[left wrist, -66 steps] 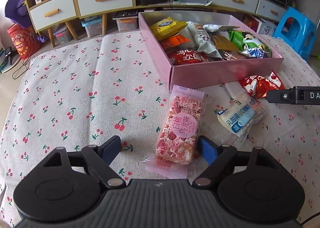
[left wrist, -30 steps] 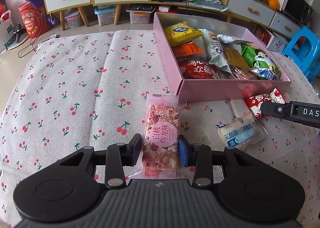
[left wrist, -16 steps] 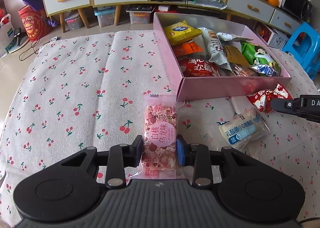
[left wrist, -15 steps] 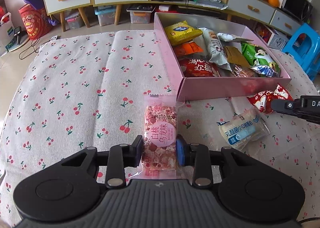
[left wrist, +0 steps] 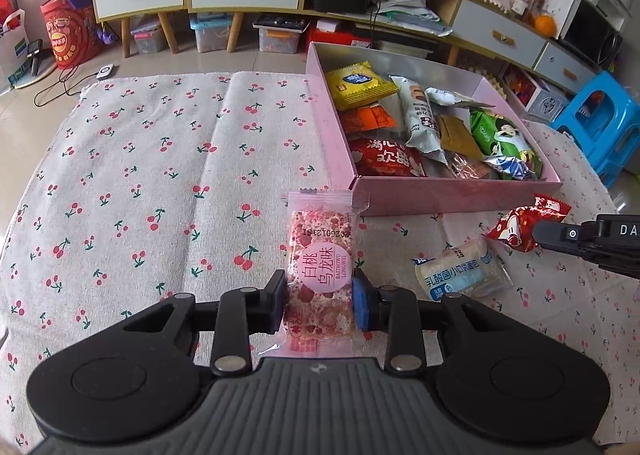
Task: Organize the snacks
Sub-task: 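Grasp the red packet with the right tool while the left tool holds the pink bar, then carry the pink nougat bar and red packet into the pink box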
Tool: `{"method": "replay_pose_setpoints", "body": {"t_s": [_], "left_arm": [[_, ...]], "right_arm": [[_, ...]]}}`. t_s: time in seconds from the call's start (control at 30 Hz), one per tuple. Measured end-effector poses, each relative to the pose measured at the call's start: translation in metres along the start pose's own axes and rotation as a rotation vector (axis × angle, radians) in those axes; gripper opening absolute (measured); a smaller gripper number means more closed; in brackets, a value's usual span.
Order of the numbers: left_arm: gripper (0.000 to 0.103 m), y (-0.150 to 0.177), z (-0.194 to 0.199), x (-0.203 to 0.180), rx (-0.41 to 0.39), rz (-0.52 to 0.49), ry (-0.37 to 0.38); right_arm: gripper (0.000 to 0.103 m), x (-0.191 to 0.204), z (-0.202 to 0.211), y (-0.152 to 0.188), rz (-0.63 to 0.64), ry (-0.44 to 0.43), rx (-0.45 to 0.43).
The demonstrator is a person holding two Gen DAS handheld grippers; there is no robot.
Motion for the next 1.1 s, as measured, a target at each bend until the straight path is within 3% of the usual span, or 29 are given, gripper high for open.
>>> {"method": "replay_pose_setpoints", "body": {"t_s": [0.43,0.5,0.63,0.77,0.83,0.87,1.1], "left_arm": [[0.03,-0.008,0.004,-0.002,-0.027,0.031,0.004],[0.03,-0.01,0.006,-0.004,-0.036,0.039,0.009],[0.03,-0.012,0.009,-0.009,-0.052,0.043,0.027],[0.03,-0.01,0.004,-0.015,-0.04,0.035,0.031],[0.03,-0.008,0.002,-0.017,-0.029,0.034,0.028],[0.03,-0.007,0.001,-0.018,-0.023,0.035,0.028],[0.03,-0.003,-0.001,-0.021,-0.005,0.027,0.028]], "right_arm": [[0.007,0.003,0.021,-0.007,-0.031,-0.063,0.007],[0.0,0.002,0.023,-0.01,-0.042,-0.074,0.0],[0.0,0.001,0.027,-0.016,-0.057,-0.086,-0.01],[0.017,-0.008,0.014,-0.012,-0.094,-0.029,0.047],[0.054,-0.016,0.005,-0.006,-0.123,0.011,0.062],[0.059,-0.018,0.001,-0.004,-0.126,0.025,0.064],[0.06,-0.011,-0.018,0.013,0.008,0.109,0.073]]}}
Point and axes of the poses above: each gripper's, at about its wrist camera, not at the fingertips, and z roughly against the way its jaws point, x to its left, y to its underside, the point moved 2 cm from there along -z, roughly the way its jaws point, and after that the axes turned 14 degrees about -x, right-handed, at the moved point
